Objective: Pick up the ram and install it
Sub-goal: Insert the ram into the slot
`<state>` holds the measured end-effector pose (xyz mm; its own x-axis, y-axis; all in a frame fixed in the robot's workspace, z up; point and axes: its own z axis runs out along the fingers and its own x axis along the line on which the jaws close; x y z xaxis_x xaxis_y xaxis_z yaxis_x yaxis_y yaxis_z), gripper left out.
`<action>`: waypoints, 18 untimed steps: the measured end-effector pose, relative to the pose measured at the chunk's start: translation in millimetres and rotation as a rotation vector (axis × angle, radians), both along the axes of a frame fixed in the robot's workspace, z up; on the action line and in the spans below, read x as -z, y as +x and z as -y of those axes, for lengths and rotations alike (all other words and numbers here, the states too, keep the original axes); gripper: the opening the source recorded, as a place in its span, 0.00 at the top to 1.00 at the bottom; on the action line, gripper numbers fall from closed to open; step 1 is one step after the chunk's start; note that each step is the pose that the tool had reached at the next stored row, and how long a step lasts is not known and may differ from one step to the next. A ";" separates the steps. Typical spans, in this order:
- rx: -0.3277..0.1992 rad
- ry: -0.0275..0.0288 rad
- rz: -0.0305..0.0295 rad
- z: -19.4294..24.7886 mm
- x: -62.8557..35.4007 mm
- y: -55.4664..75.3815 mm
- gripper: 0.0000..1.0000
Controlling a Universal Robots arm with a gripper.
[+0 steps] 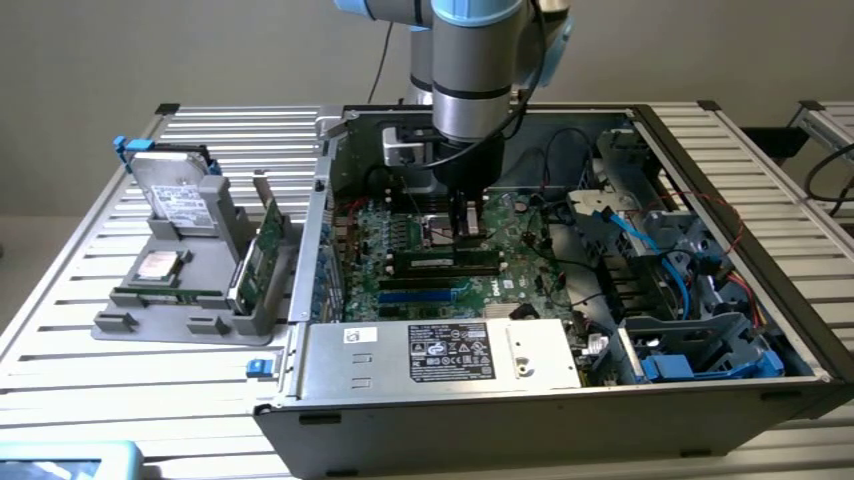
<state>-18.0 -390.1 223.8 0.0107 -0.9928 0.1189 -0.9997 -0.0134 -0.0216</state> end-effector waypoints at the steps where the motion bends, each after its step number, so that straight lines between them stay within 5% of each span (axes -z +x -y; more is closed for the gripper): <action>1: 0.000 -0.0001 0.0000 0.0 0.0 0.0 0.87; 9: 0.000 0.0001 0.0000 0.0 -1.6 0.0 0.78; 18: 0.000 -0.0001 0.0000 0.6 -16.8 6.1 0.78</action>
<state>-11.9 -390.7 240.7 0.0107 -0.9928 0.1190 -0.9997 -0.0133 -0.0216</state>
